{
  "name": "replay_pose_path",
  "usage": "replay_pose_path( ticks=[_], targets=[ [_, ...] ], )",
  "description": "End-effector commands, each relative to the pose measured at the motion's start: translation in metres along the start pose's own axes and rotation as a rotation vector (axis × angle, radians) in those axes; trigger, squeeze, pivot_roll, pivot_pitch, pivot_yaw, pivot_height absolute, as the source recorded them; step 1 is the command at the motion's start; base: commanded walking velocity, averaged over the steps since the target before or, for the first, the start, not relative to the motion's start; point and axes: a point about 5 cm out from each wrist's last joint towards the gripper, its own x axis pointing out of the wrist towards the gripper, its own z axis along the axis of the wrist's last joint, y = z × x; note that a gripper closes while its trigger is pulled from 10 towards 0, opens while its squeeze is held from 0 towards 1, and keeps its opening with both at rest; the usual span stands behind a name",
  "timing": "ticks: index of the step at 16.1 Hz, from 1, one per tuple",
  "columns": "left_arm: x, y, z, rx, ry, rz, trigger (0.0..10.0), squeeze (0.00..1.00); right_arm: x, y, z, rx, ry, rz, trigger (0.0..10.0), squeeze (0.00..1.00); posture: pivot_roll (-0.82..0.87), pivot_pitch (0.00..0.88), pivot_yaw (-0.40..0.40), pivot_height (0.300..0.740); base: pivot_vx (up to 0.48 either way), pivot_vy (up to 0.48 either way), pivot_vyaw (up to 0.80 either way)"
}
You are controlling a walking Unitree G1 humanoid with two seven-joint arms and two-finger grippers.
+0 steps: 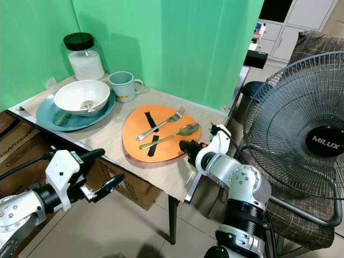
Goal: Setting the table
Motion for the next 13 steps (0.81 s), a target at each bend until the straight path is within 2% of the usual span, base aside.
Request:
replay_pose_path(
  ticks=[1, 2, 5, 6, 7, 11, 12, 13],
  targets=[
    [-0.001, 0.002, 0.001, 0.010, -0.001, 0.008, 10.0, 0.00, 0.001, -0.001, -0.004, 0.027, 0.014, 0.012, 6.6, 0.00, 0.09, 0.000, -0.003, 0.740, 0.000, 0.000, 0.00],
    [0.000, 0.002, 0.001, 0.011, 0.000, 0.009, 10.0, 0.00, 0.002, -0.002, -0.006, 0.048, 0.015, 0.014, 10.0, 0.00, 0.09, 0.000, -0.001, 0.740, 0.000, 0.000, 0.00],
    [0.001, 0.002, 0.001, 0.015, 0.002, 0.007, 10.0, 0.00, 0.004, 0.000, -0.007, 0.090, 0.001, 0.048, 10.0, 0.00, 0.10, 0.000, 0.003, 0.740, 0.000, 0.000, 0.00],
    [0.001, 0.002, 0.001, 0.015, 0.002, 0.006, 10.0, 0.00, 0.004, -0.001, -0.008, 0.091, -0.001, 0.048, 10.0, 0.11, 0.10, 0.000, 0.003, 0.740, 0.000, 0.000, 0.00],
    [0.001, 0.002, 0.001, 0.015, 0.003, 0.004, 10.0, 0.00, 0.005, -0.002, -0.009, 0.096, -0.001, 0.042, 10.0, 1.00, 0.10, 0.000, 0.003, 0.740, 0.000, 0.000, 0.00],
    [0.002, 0.002, 0.001, 0.018, 0.005, 0.003, 10.0, 0.00, 0.008, -0.006, -0.013, 0.119, 0.014, 0.023, 10.0, 1.00, 0.10, 0.000, 0.004, 0.740, 0.000, 0.000, 0.00],
    [0.003, 0.001, 0.001, 0.019, 0.006, 0.002, 10.0, 0.00, 0.009, -0.005, -0.014, 0.116, 0.020, 0.024, 10.0, 0.88, 0.10, 0.000, 0.004, 0.740, 0.000, 0.000, 0.00],
    [0.003, 0.001, 0.001, 0.020, 0.006, 0.002, 10.0, 0.00, 0.010, -0.003, -0.015, 0.117, 0.024, 0.032, 10.0, 0.00, 0.10, 0.000, 0.004, 0.740, 0.000, 0.000, 0.00]
  ],
)
